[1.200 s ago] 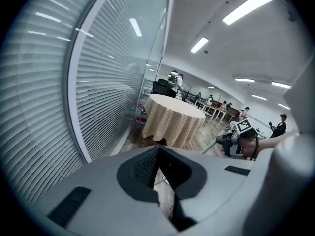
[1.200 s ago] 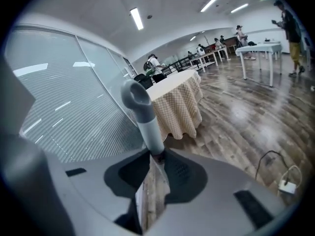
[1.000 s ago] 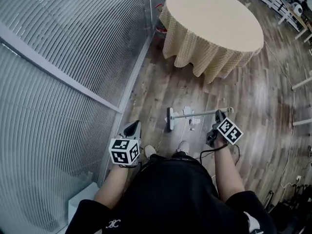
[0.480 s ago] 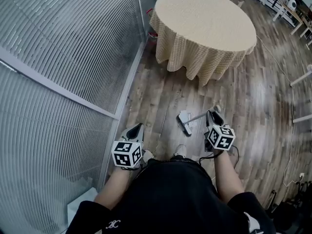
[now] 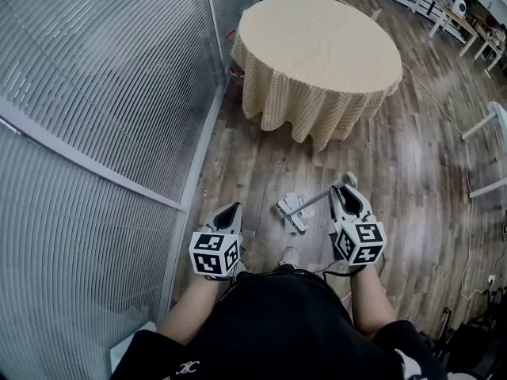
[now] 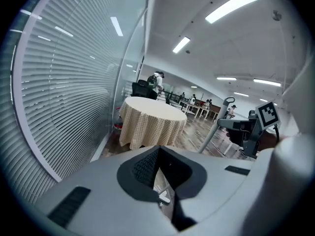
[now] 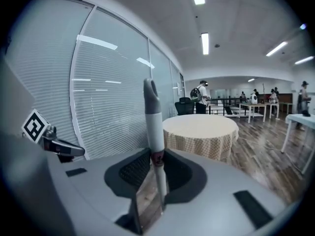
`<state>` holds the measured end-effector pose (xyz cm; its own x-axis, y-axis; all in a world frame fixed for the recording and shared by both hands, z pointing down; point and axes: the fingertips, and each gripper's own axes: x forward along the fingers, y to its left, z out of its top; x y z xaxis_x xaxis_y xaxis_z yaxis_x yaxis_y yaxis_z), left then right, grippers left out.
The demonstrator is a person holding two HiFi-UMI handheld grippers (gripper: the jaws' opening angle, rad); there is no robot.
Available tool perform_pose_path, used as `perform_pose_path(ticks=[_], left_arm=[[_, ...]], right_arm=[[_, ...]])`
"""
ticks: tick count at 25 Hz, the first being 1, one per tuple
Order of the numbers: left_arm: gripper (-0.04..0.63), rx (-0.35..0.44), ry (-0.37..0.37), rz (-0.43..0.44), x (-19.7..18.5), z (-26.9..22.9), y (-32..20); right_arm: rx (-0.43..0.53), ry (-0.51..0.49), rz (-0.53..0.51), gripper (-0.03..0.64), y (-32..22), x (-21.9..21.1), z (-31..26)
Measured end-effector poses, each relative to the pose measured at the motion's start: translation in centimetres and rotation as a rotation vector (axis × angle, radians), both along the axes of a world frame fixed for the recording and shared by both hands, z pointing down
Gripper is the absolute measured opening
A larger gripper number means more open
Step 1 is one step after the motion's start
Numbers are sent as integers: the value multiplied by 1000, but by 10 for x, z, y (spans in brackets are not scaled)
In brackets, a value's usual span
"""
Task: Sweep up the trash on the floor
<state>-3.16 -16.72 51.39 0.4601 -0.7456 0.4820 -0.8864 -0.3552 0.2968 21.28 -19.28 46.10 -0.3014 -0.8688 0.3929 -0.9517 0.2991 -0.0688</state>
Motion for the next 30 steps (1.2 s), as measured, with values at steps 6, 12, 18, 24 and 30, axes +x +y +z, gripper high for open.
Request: perform_pose_path(ticks=[6,12,18,24,30], left_arm=[[-3,84,12,58,33,-41,-20],[-3,164,43,111,54,-86,-32],[-3,241,8,127,68,-119,-39],[-3,273,2,128,67,-139,-38],[-3,280,0,155,72,-146,-29]], right_arm=[[93,-15,-26,97,11,-21,-54],[145,-40,1,97,8,-35,-91],[206,-39,-2,97,4,-40,-114],[226,-35,9,97,5,-43,-116],[219,-41,24,97,8,-40,-114]])
